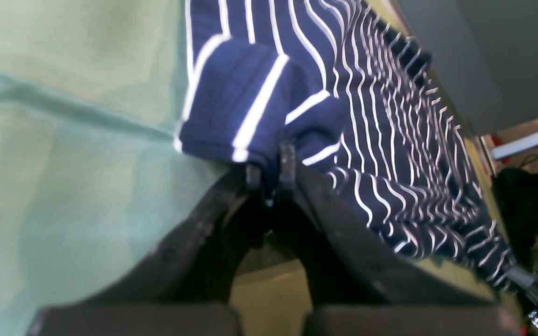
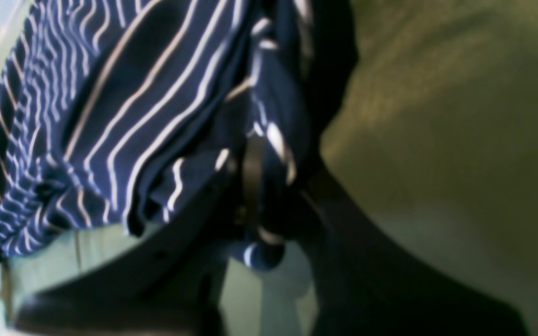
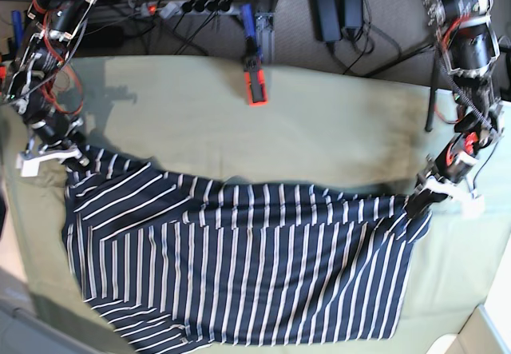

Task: Fold the T-shirt properly
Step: 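Drag both held edges away from the robot, spreading the shirt flat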

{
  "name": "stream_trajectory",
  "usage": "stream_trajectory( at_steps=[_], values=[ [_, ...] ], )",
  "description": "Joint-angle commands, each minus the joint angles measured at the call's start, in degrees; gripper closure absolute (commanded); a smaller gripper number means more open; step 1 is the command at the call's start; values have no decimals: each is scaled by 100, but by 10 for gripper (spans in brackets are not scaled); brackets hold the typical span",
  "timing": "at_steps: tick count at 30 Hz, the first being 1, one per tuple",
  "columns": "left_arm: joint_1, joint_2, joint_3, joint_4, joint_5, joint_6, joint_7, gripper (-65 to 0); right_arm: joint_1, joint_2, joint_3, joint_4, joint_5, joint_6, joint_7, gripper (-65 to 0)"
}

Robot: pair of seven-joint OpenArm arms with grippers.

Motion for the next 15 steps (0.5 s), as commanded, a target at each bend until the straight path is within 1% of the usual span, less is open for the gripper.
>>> stream_trajectory(
  at_steps=[1, 6, 9, 13, 15],
  values=[
    [-31, -111, -50, 216, -146, -176, -109, 0, -50, 118, 22, 225, 68, 411, 37, 0],
    [249, -129, -264, 632, -157, -176, -61, 0, -577, 120, 24, 721, 74, 409, 15, 0],
    [341, -210, -267, 785, -212, -176, -20, 0, -758, 186, 24, 879, 111, 409, -7, 0],
    [455, -356, -267, 994, -496, -176, 459, 0, -1021, 466, 24, 1001, 179, 409, -24, 0],
    [577, -437, -273, 1067, -649, -176, 581, 0, -1172, 645, 24, 1060, 186, 409, -26, 0]
  ],
)
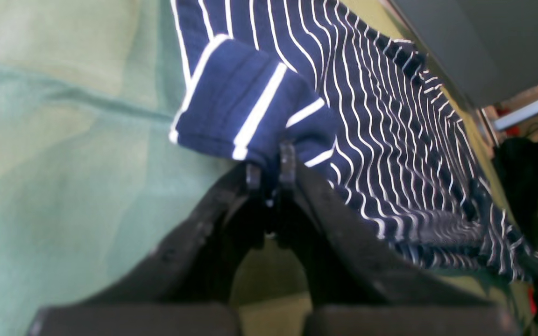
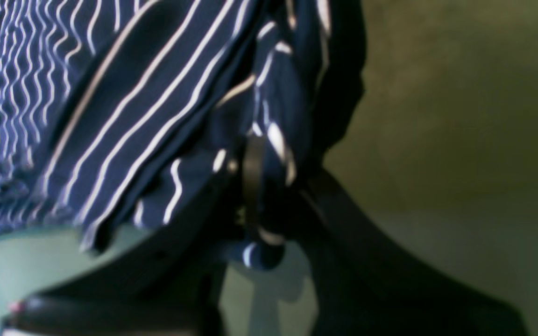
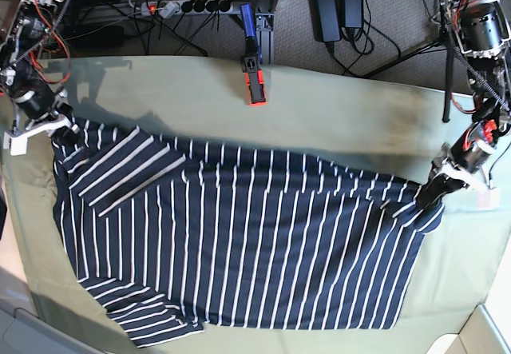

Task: Fold the T-shirt properly
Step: 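Drag both held edges away from the robot, spreading the shirt flat, then release the right gripper and withdraw it from the shirt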

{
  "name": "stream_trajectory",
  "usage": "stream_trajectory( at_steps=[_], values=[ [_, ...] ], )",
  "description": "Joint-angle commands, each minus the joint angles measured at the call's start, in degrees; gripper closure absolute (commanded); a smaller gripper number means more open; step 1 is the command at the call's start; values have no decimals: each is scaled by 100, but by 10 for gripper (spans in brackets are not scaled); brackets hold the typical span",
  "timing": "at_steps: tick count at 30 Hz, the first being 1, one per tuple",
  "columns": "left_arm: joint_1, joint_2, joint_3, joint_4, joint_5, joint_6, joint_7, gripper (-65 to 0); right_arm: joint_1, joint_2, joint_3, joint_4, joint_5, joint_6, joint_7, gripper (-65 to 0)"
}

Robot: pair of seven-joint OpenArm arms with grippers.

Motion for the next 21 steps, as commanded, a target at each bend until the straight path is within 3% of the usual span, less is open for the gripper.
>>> stream_trajectory(
  at_steps=[1, 6, 12, 21],
  values=[
    [17, -142, -61, 144, -164, -159, -114, 0, -52, 203, 46, 127, 42, 389, 85, 0],
    [568, -157, -101, 688, -306, -159, -33, 0, -376, 483, 48, 184, 142, 389, 87, 0],
    [1187, -160, -103, 1392, -254, -159, -44, 0, -544, 505, 50, 184, 160, 387, 59, 0],
    [1611, -160, -114, 1469, -240, -159, -52, 0, -1008, 549, 50, 197, 201, 389, 44, 0]
  ],
)
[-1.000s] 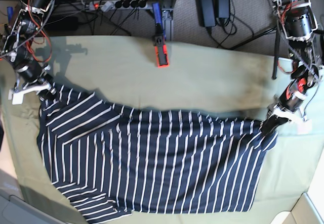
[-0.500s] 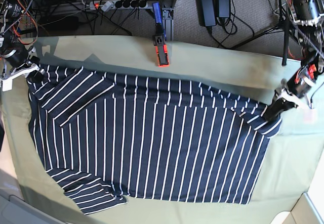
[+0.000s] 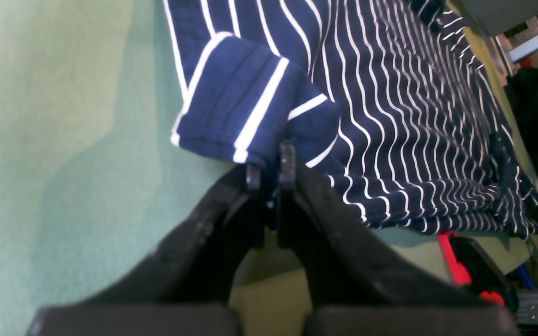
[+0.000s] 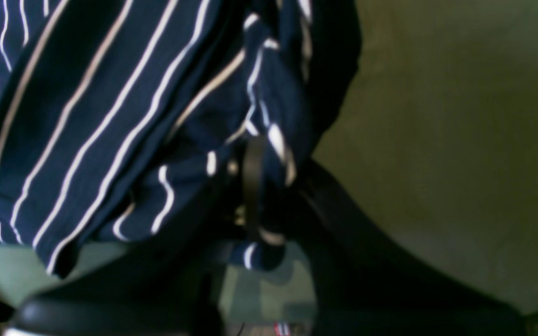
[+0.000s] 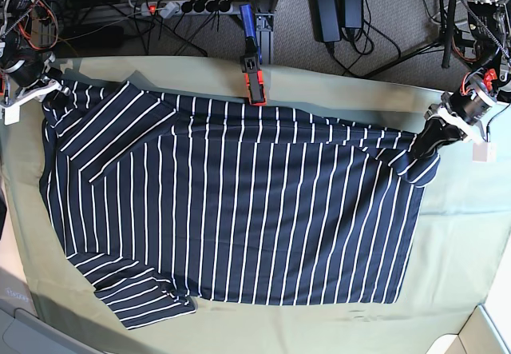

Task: Fold the T-shirt properly
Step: 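Release the right gripper and withdraw it from the shirt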

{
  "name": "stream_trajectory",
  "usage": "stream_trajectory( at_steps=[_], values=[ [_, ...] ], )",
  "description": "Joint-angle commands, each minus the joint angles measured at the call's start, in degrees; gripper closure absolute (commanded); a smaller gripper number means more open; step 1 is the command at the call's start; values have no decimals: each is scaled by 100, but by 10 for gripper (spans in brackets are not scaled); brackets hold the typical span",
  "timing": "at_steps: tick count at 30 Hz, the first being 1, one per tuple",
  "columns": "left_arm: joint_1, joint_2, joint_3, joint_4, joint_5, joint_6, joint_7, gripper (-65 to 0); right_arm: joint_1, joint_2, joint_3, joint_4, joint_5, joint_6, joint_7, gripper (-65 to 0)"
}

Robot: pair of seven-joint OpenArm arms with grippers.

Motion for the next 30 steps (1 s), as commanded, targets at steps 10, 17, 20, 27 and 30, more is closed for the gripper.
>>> stream_trajectory(
  at_steps=[10, 17, 20, 27, 30],
  values=[
    [48, -109, -350, 107, -107, -135, -83, 0, -181, 164, 55, 87, 9, 385, 15, 0],
    [173, -109, -350, 118, -234, -135, -42, 0, -382, 304, 57, 92, 4, 385, 15, 0],
    [280, -109, -350, 221, -269, -135, -39, 0, -501, 299, 57, 94, 7, 385, 15, 0],
    [433, -107, -350, 566, -269, -135, -2, 0, -660, 302, 57, 96, 7, 385, 15, 0],
    [426, -107, -350, 573, -269, -135, 2, 0, -737, 302, 57, 96, 9, 385, 17, 0]
  ],
)
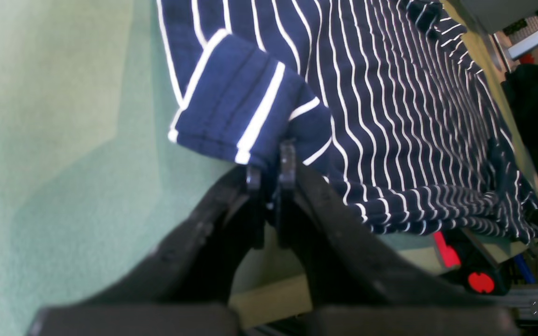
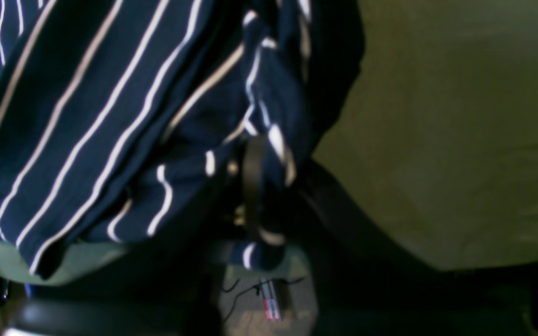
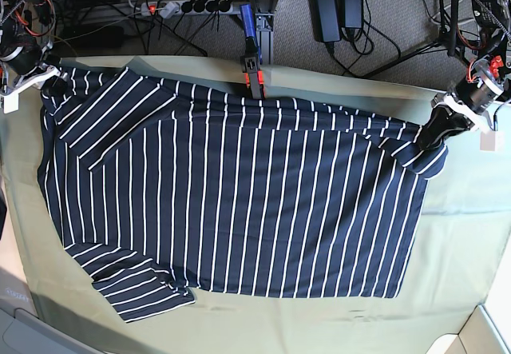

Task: Fold the T-shirt properly
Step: 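Release the right gripper and withdraw it from the shirt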

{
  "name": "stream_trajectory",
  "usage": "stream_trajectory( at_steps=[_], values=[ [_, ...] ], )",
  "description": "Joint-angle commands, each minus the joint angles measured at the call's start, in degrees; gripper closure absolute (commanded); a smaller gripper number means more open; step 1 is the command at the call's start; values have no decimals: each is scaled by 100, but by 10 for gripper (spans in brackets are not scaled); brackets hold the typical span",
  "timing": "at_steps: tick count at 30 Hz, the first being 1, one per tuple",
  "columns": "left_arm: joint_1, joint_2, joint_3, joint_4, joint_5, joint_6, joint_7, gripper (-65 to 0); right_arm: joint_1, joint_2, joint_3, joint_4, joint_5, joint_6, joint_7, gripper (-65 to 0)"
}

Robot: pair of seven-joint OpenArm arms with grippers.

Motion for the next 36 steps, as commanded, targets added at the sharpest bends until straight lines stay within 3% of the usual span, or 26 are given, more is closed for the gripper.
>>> stream_trajectory(
  at_steps=[1, 9, 14, 15, 18, 20, 31, 36],
  values=[
    [-17, -107, -66, 92, -98, -132, -114, 0, -81, 111, 57, 46, -114, 361, -138, 0],
    [-15, -109, -66, 92, -96, -132, -114, 0, -76, 109, 57, 46, -116, 361, -63, 0],
    [-13, -109, -66, 92, -72, -132, -101, -243, -57, 111, 57, 46, -133, 361, 101, 0],
    [-15, -109, -66, 92, -79, -132, -9, -260, -42, 111, 57, 46, -133, 361, 109, -35],
    [-17, -109, -66, 162, -149, -132, 341, -261, 31, 111, 57, 46, -136, 361, 79, -311],
    [-13, -109, -66, 267, -166, -132, 382, -260, 138, 111, 57, 61, -138, 363, -4, -422],
    [-35, -109, -66, 981, 79, -132, 149, -260, 940, 160, 210, 815, -315, 361, -149, -432],
    [-35, -111, -66, 981, 98, -132, 138, -260, 1827, 337, 210, 708, -688, 356, 168, -432]
  ],
)
